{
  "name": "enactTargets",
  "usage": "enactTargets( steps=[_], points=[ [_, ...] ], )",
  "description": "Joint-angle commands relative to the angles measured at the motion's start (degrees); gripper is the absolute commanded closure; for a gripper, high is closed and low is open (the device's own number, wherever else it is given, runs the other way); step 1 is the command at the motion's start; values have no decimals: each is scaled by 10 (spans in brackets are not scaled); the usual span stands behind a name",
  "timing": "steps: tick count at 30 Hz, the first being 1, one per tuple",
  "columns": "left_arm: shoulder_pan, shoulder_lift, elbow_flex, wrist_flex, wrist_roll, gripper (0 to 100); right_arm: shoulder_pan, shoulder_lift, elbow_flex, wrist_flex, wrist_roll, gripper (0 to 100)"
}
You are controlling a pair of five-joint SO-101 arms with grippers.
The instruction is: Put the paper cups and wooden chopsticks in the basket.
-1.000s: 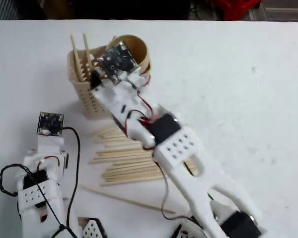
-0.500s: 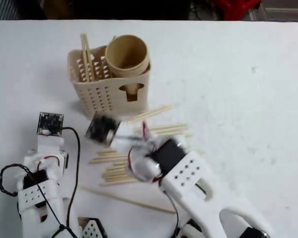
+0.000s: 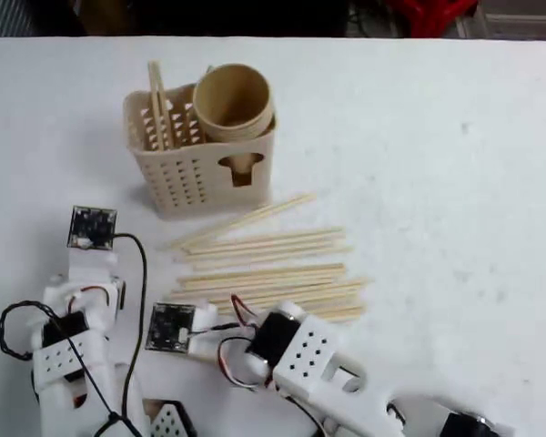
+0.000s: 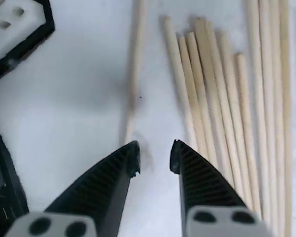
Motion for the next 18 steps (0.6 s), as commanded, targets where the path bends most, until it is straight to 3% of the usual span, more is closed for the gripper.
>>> enactTargets(
  steps=[1,11,18],
  points=[
    [-4,-11,-3,-10,5,827,-8,-12,10,-7,0,882],
    [-4,-11,-3,-10,5,827,-34,-5,40,-36,3,882],
    [-4,-11,-3,-10,5,827,-82,149,-11,-39,-2,882]
  ],
)
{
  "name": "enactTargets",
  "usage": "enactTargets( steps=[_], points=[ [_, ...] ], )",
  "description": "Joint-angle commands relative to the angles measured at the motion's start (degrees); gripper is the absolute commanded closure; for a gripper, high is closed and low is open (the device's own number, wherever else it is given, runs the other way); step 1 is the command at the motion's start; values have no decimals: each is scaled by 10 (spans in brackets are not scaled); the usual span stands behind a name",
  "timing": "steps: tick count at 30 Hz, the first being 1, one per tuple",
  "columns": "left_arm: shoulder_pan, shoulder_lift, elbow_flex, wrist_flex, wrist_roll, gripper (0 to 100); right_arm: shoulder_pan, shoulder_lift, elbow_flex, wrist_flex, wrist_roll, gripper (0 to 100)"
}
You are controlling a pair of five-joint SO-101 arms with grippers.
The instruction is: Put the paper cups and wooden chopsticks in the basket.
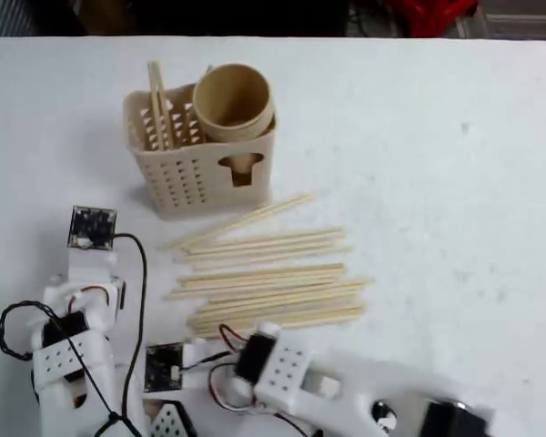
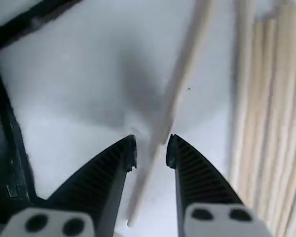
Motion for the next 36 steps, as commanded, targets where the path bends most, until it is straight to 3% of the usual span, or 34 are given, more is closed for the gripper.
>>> enactTargets(
  steps=[1,9,12,16,30,36],
  points=[
    [-4,-11,-3,-10,5,827,-7,81,-49,-6,-13,882],
    [-4,-11,-3,-10,5,827,-6,129,-82,-3,-33,887],
    [-4,-11,-3,-10,5,827,10,129,-84,1,-30,943],
    [-4,-11,-3,-10,5,827,78,129,-95,19,-19,981],
    [-4,-11,-3,-10,5,827,335,128,-132,-17,144,982],
    [-4,-11,-3,-10,5,827,384,108,-147,-18,157,982]
  ],
)
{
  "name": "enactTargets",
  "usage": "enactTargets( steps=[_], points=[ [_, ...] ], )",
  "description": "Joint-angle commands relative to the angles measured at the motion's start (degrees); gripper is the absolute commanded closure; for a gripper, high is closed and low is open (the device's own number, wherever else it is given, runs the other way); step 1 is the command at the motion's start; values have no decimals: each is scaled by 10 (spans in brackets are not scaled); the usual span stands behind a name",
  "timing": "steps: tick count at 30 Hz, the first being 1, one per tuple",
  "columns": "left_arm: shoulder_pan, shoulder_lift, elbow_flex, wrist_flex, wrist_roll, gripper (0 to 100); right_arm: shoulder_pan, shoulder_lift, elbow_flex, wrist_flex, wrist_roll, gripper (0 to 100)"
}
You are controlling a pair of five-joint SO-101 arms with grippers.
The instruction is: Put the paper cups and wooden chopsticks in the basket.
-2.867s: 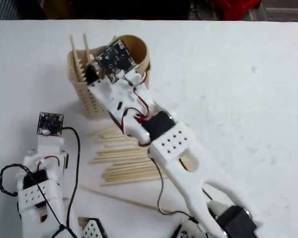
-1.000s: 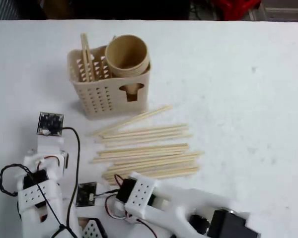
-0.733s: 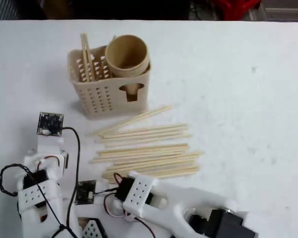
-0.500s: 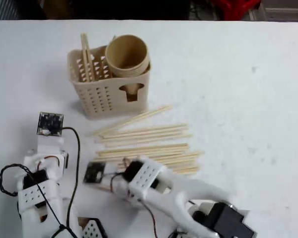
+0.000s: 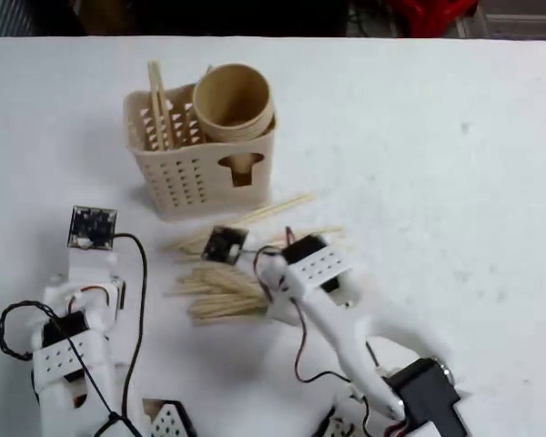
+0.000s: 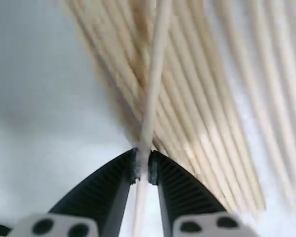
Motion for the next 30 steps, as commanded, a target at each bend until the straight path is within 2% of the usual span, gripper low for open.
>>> enactTargets(
  steps=[1,8,11,15,19,25,28,30],
  points=[
    [-4,-11,-3,-10,5,827,8,-40,-18,-9,9,982],
    [-4,-11,-3,-10,5,827,16,-212,40,-6,19,981],
    [-4,-11,-3,-10,5,827,42,-225,46,9,46,981],
    [-4,-11,-3,-10,5,827,87,-219,42,12,37,982],
    [-4,-11,-3,-10,5,827,93,-277,6,-2,-59,982],
    [-4,-11,-3,-10,5,827,8,-416,-109,-2,-172,983],
    [-4,-11,-3,-10,5,827,-29,-408,-193,-14,-220,983],
    [-4,-11,-3,-10,5,827,-43,-376,-244,-58,-260,983]
  ],
)
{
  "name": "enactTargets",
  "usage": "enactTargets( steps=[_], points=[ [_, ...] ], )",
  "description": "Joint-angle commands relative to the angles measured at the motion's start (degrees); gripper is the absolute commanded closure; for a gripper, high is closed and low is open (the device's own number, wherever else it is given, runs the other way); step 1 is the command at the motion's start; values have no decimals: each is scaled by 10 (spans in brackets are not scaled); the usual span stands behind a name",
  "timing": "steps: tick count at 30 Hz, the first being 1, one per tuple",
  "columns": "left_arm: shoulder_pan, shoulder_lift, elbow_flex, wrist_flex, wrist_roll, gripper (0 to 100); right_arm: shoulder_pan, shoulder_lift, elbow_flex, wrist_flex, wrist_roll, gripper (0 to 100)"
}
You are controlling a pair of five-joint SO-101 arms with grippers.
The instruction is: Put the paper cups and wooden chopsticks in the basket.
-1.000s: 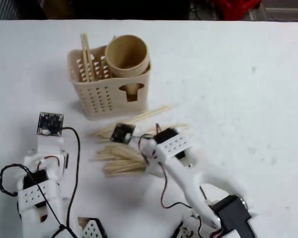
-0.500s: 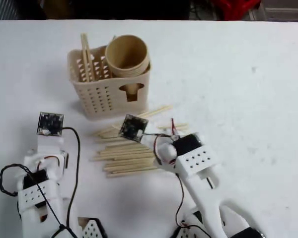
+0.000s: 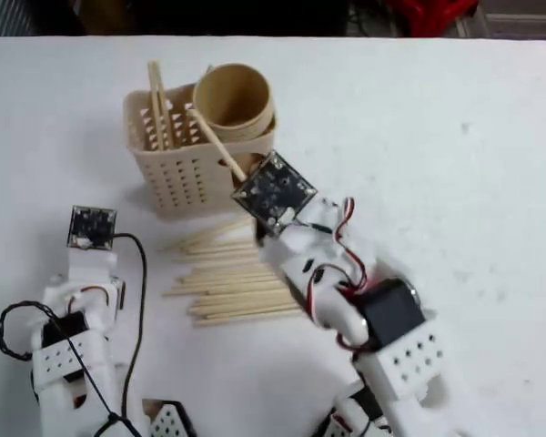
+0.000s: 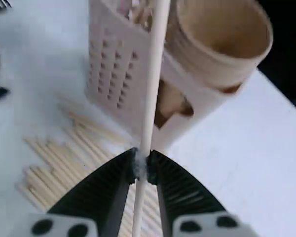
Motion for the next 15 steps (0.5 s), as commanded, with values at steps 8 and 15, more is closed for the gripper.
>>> enactTargets(
  steps=[8,15],
  points=[
    [-4,-11,-3,-10,5,827,-38,227,-228,-378,-89,981],
    [-4,-11,-3,-10,5,827,-39,384,-340,-424,-92,981]
  ],
)
